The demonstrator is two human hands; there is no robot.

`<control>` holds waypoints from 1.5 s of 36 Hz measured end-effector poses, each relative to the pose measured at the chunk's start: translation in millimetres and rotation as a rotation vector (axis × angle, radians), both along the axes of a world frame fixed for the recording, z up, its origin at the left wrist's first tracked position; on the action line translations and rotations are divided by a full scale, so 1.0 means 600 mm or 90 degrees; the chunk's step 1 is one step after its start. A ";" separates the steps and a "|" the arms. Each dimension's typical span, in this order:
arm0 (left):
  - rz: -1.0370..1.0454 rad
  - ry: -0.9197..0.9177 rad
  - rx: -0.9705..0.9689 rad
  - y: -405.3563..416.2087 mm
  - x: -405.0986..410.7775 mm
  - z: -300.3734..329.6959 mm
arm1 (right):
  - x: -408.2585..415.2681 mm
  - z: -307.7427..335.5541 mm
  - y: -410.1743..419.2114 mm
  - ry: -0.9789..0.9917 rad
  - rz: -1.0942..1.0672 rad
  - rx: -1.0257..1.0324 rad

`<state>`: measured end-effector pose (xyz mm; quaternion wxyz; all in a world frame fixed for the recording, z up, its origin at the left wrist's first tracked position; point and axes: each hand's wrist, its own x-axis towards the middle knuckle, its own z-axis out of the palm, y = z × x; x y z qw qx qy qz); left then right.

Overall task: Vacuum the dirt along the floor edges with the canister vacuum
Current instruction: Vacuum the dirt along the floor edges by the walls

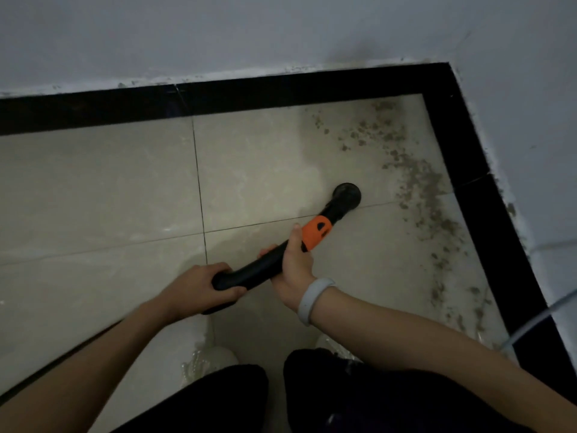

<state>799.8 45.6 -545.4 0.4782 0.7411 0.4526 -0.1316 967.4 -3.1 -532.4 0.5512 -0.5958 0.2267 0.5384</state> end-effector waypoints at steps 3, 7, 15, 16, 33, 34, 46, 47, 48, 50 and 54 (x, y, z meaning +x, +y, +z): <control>0.037 0.029 0.015 0.013 -0.052 0.010 | -0.043 0.008 0.008 0.068 0.039 -0.001; 0.105 0.070 -0.001 0.006 -0.114 0.019 | -0.103 0.009 0.017 0.127 0.110 0.000; 0.238 0.078 0.022 -0.027 -0.204 0.039 | -0.187 0.007 0.039 0.149 0.273 0.010; 0.250 0.075 0.025 -0.031 -0.208 0.039 | -0.190 0.007 0.040 0.151 0.289 0.014; 0.124 0.057 0.028 0.015 -0.048 0.005 | -0.036 -0.001 0.052 0.042 0.173 0.043; 0.112 0.053 0.029 0.019 -0.032 0.003 | -0.022 -0.002 0.051 0.033 0.155 0.040; 0.018 0.003 0.055 0.051 0.142 -0.008 | 0.130 0.001 0.059 -0.051 0.014 -0.004; 0.022 -0.002 0.067 0.052 0.150 -0.009 | 0.140 0.002 0.064 -0.053 0.016 -0.004; 0.030 -0.011 0.077 0.053 0.157 -0.010 | 0.148 0.003 0.070 -0.056 0.018 -0.003; 0.049 -0.038 0.087 0.053 0.162 -0.012 | 0.160 0.003 0.081 -0.064 0.022 0.002; 0.097 -0.060 0.132 0.050 0.156 -0.015 | 0.160 0.007 0.106 -0.072 0.064 0.004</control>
